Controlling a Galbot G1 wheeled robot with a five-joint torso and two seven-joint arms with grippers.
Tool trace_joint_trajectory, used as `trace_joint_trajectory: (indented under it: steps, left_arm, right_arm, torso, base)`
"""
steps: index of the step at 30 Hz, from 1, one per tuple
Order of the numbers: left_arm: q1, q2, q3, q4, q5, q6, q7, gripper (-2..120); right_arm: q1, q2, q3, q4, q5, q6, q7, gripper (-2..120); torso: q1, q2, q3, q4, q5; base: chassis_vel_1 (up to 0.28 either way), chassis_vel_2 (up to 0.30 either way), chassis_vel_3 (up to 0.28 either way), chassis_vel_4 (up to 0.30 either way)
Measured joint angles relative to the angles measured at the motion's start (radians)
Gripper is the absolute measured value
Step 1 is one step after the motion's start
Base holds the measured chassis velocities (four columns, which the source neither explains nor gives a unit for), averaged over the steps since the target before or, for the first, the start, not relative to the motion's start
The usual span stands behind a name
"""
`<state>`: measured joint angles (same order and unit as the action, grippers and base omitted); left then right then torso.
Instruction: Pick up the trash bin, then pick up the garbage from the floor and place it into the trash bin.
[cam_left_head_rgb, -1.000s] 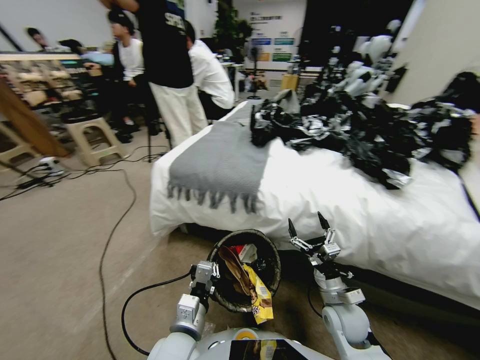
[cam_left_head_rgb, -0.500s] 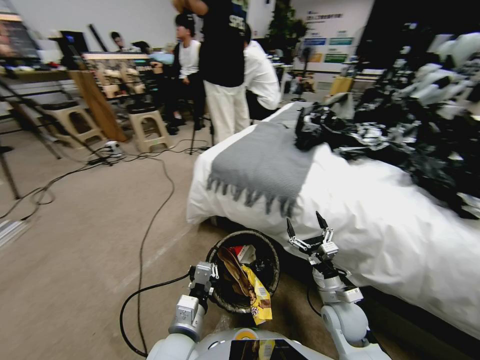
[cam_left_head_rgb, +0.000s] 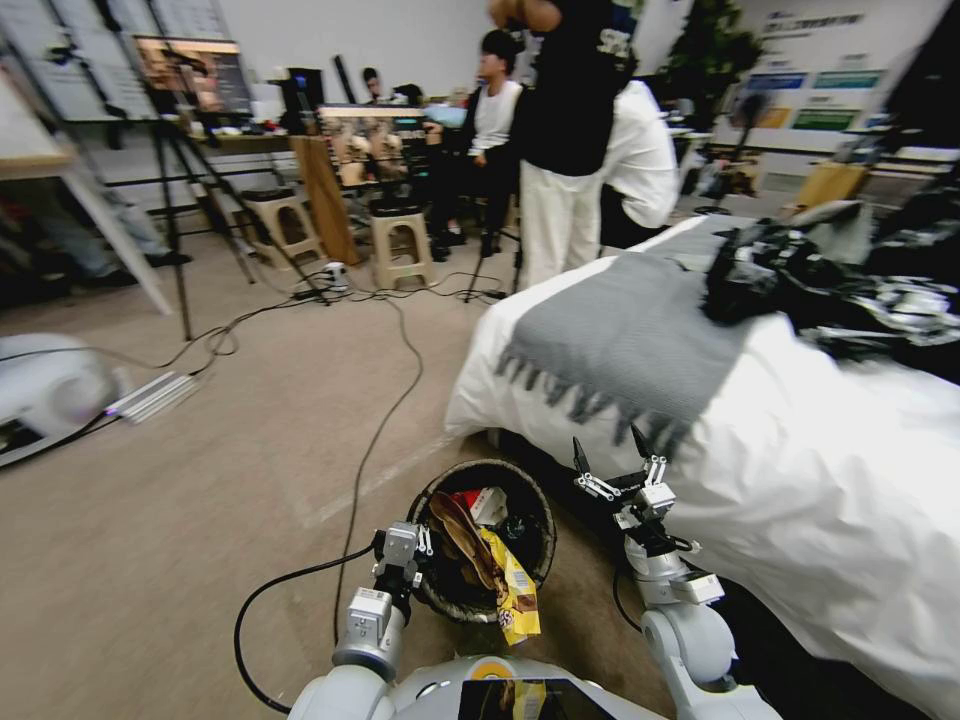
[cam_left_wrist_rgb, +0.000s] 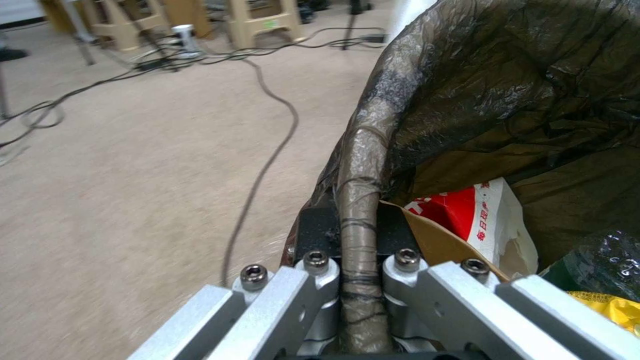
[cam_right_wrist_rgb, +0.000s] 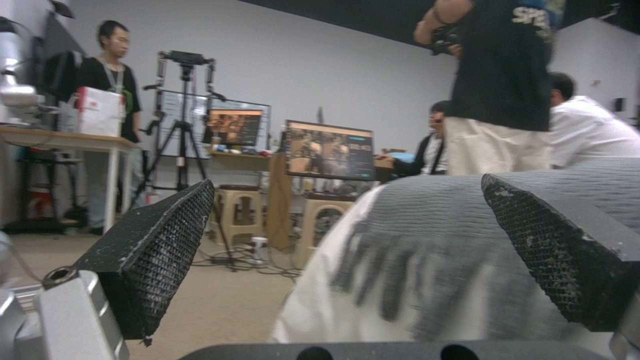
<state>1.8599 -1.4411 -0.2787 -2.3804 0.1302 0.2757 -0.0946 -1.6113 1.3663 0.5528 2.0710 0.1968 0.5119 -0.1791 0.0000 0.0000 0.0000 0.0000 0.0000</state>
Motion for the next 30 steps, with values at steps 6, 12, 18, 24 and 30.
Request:
trace_joint_trajectory:
  steps: [6, 12, 18, 24, 30]
  left_arm:
    - [-0.002, 0.0, 0.001, -0.001, -0.003, 0.0, -0.001, 0]
    - [-0.004, -0.001, 0.003, -0.001, -0.003, 0.001, -0.001, 0]
    - [-0.005, 0.0, 0.004, -0.001, -0.003, 0.001, -0.002, 0]
    - [-0.005, 0.0, 0.004, 0.0, -0.002, -0.001, -0.002, 0]
    - [-0.007, 0.0, 0.014, 0.005, -0.003, -0.01, 0.0, 0]
  right_arm:
    - [-0.001, 0.001, 0.002, 0.003, -0.001, 0.0, 0.0, 100]
    - [-0.006, 0.001, 0.005, 0.003, -0.002, 0.001, -0.002, 100]
    - [-0.006, 0.001, 0.003, 0.003, -0.007, 0.001, -0.004, 100]
    - [-0.007, 0.0, 0.001, 0.003, -0.012, 0.001, -0.004, 100]
    - [-0.01, 0.001, 0.001, 0.003, -0.014, 0.004, -0.004, 100]
  torso:
    - [0.0, 0.0, 0.0, 0.0, 0.0]
    - [0.0, 0.0, 0.0, 0.0, 0.0]
    - [0.0, 0.0, 0.0, 0.0, 0.0001]
    - [0.0, 0.0, 0.0, 0.0, 0.0]
    - [0.0, 0.0, 0.0, 0.0003, 0.0002]
  base:
    - [0.133, 0.133, 0.126, 0.126]
    - [0.129, 0.117, 0.124, 0.117]
    - [0.116, 0.12, 0.128, 0.117]
    - [0.099, 0.095, 0.134, 0.126]
    - [0.081, 0.086, 0.118, 0.106]
